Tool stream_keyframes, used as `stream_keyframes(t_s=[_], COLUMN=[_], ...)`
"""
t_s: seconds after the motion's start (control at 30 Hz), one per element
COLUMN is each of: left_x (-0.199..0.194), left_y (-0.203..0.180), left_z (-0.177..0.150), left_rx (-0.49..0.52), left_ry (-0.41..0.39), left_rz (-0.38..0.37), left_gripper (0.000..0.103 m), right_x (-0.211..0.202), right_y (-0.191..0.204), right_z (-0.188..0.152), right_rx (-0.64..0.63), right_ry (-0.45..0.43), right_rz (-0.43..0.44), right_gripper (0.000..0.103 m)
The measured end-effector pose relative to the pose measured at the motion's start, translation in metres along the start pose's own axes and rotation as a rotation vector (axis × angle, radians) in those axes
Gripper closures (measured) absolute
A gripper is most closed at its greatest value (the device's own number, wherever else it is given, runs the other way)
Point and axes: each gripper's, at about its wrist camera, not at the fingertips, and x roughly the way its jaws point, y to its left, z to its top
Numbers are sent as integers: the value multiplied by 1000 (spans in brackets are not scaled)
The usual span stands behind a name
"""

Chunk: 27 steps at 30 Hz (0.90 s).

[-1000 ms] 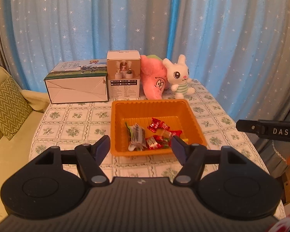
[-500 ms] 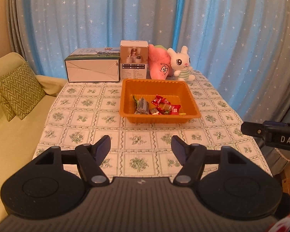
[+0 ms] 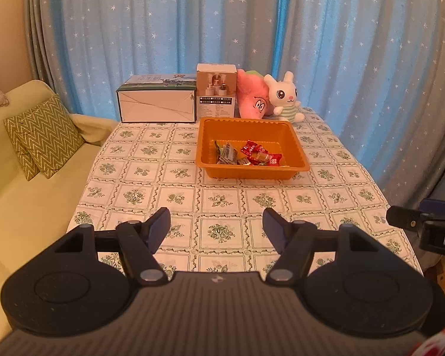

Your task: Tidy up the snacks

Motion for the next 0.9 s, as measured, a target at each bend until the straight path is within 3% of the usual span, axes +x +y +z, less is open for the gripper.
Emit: stream_keyframes(t_s=[0.53, 0.9], left_x=[-28, -32], left_y=[1, 0], left_z=[-10, -17], left_rx=[-7, -8], left_ry=[-4, 3], left_rz=[1, -10], left_gripper=[37, 37], right_x=[-35, -38], right_y=[6, 9], right_z=[-16, -22], right_rx=[6, -8], right_ry=[-36, -14], right_rz=[-9, -34], right_gripper=[33, 33])
